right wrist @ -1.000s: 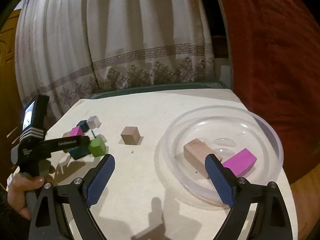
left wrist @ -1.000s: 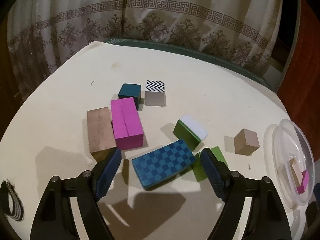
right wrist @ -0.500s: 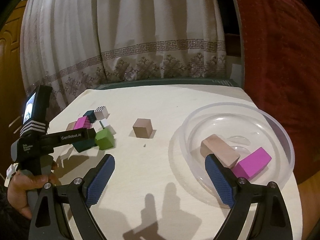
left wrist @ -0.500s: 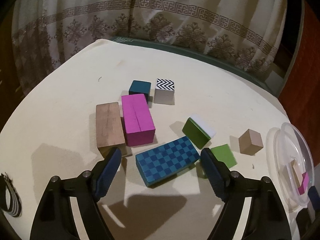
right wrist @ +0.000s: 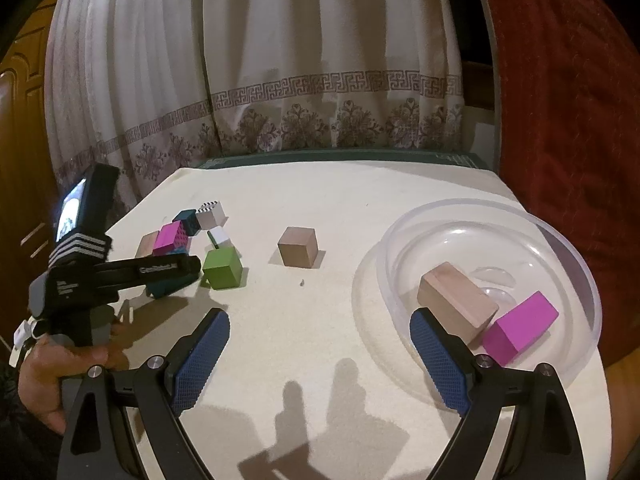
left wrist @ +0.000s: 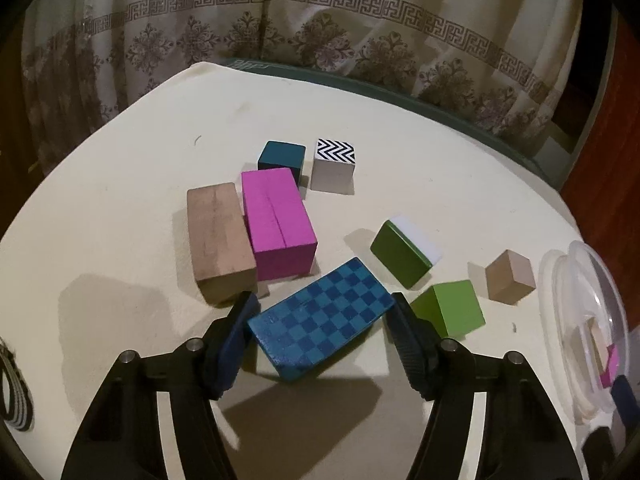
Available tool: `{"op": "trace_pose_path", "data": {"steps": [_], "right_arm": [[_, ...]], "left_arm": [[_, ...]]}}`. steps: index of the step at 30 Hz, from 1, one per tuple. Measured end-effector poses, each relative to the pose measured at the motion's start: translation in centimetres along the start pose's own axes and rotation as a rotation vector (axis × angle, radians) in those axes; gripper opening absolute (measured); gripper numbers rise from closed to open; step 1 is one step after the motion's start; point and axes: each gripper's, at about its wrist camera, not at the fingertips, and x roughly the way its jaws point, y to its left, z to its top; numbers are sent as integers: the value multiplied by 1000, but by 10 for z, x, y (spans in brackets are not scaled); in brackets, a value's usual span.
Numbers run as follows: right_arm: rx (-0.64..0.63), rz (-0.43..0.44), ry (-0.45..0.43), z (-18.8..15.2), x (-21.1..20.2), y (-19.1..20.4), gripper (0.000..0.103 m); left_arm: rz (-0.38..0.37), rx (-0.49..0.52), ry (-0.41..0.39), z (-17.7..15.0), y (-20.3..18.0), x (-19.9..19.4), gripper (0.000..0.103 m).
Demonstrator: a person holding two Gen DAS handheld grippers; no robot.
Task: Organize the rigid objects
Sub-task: 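Grasp teal checkered brick with left tool while right tool grasps green cube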
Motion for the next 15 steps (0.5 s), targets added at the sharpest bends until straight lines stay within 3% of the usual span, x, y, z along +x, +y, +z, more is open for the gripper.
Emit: {"op": "trace_pose_path", "data": {"steps": [12,15], "right_arm": [[-81,75,91,16,33,34,93],[-78,93,119,21,49,41,87]], "left_arm": [[51,52,-148,-12,19,-42,67],[71,59,-165,-14,25,-46,67]]}}
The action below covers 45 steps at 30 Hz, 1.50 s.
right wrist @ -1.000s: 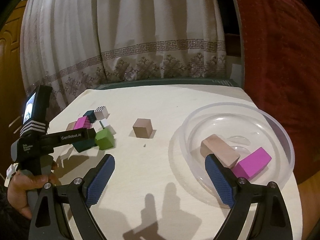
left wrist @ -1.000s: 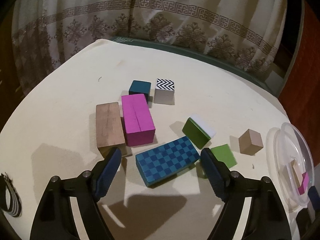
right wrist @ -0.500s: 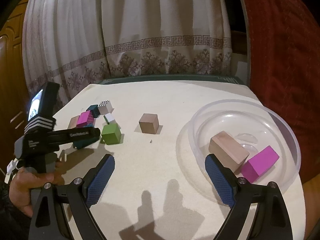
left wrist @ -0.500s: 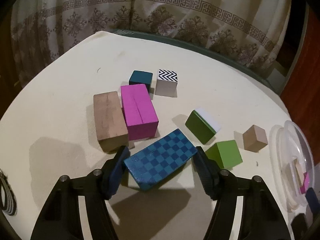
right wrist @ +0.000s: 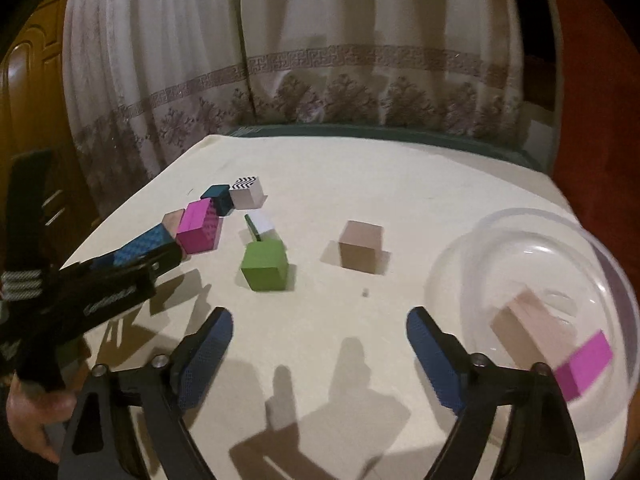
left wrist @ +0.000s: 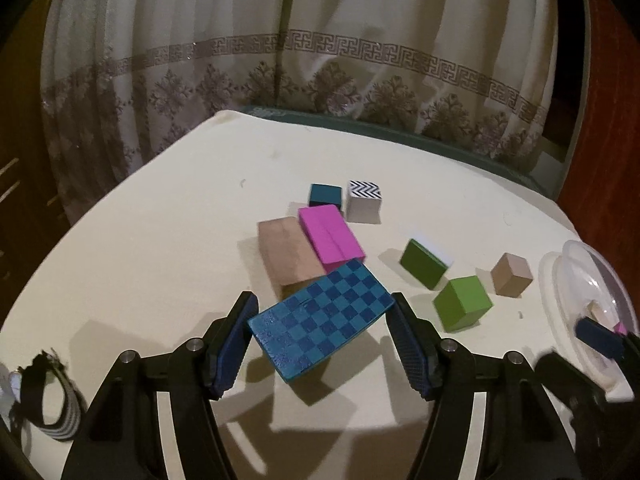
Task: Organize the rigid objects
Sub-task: 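Grasp teal checkered brick with left tool while right tool grasps green cube, then carry green cube into tray with right tool while left tool carries teal brick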
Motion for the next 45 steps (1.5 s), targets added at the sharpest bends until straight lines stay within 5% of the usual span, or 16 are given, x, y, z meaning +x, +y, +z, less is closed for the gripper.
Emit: {"op": "trace_pose_path", "data": {"steps": [8,19,26,45], "right_arm": [[21,63,81,18,44,11,67],[-32,47,127,30,85,33,55],[-22,19,120,32,86,34,31],[31,6,19,8,22,23,31]], "left_arm": [[-5,-33,13,-4,13,6,67],[-29,-81,41,-6,20,12,67],[-43,-112,70,-7,24,18,67],[0,-46,25,-5,12,8,67]]}}
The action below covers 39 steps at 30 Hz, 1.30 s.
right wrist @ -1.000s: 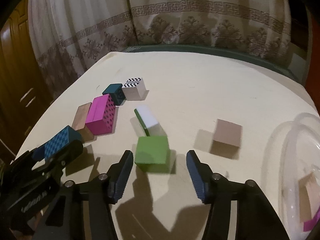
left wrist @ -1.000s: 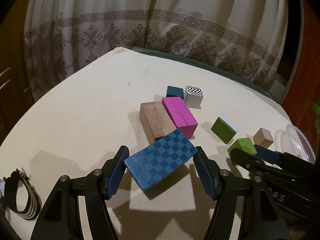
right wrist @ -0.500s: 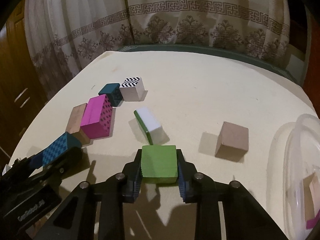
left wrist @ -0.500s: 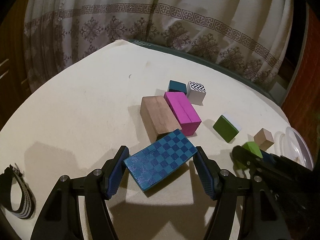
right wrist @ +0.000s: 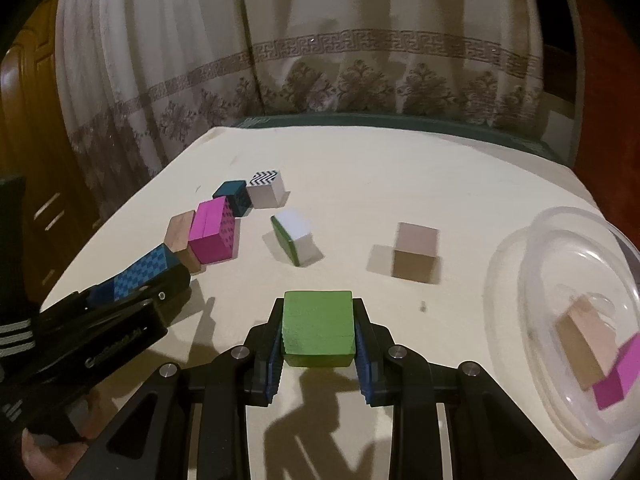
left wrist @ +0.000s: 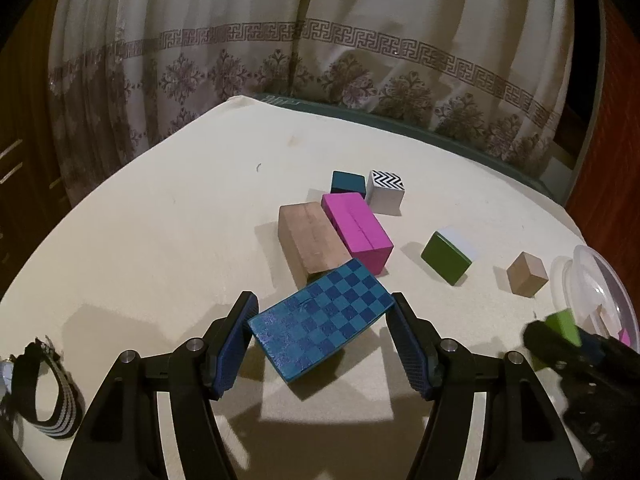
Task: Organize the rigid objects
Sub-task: 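Carry green cube into tray with right tool while left tool carries teal brick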
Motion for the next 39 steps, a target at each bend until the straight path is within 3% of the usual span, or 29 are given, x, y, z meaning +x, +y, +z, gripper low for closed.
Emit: {"op": "trace_pose_path", "data": {"steps": [21,39], "right_arm": [[158,-55,-117,-11,-65,-65,31],[301,-204,-211,-27,-105,-148,31]], "left_arm": [[-5,91,11,-7,-38,-23,67],[-18,184,14,-13,-85,-28,67]]}}
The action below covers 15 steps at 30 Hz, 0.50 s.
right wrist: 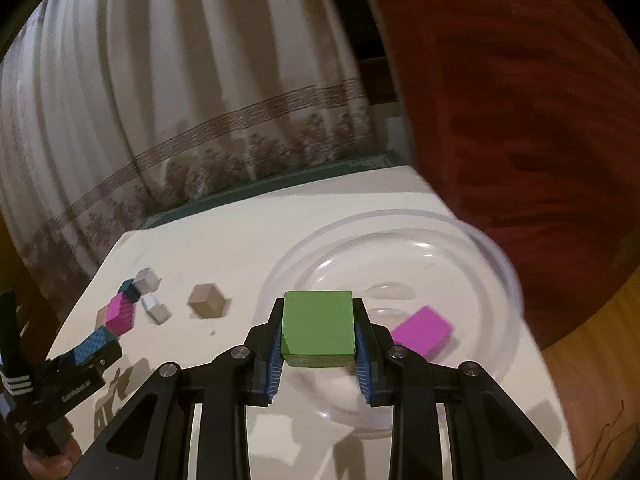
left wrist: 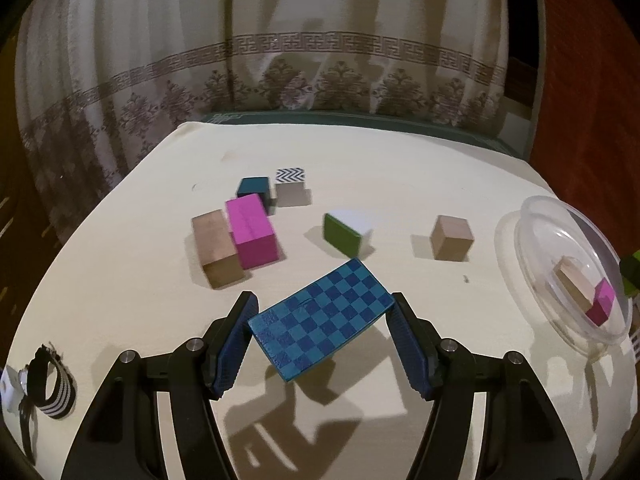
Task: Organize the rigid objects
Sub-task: 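Carry green cube into tray with right tool while left tool carries teal brick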
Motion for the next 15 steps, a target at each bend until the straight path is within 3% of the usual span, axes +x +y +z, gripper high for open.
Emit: {"op": "trace_pose_path", "data": {"steps": [15], "right_arm": [[88,-91,-41,7,-11,-59,31]], "left_arm": [[-44,60,1,2,-38,-5,67]]}}
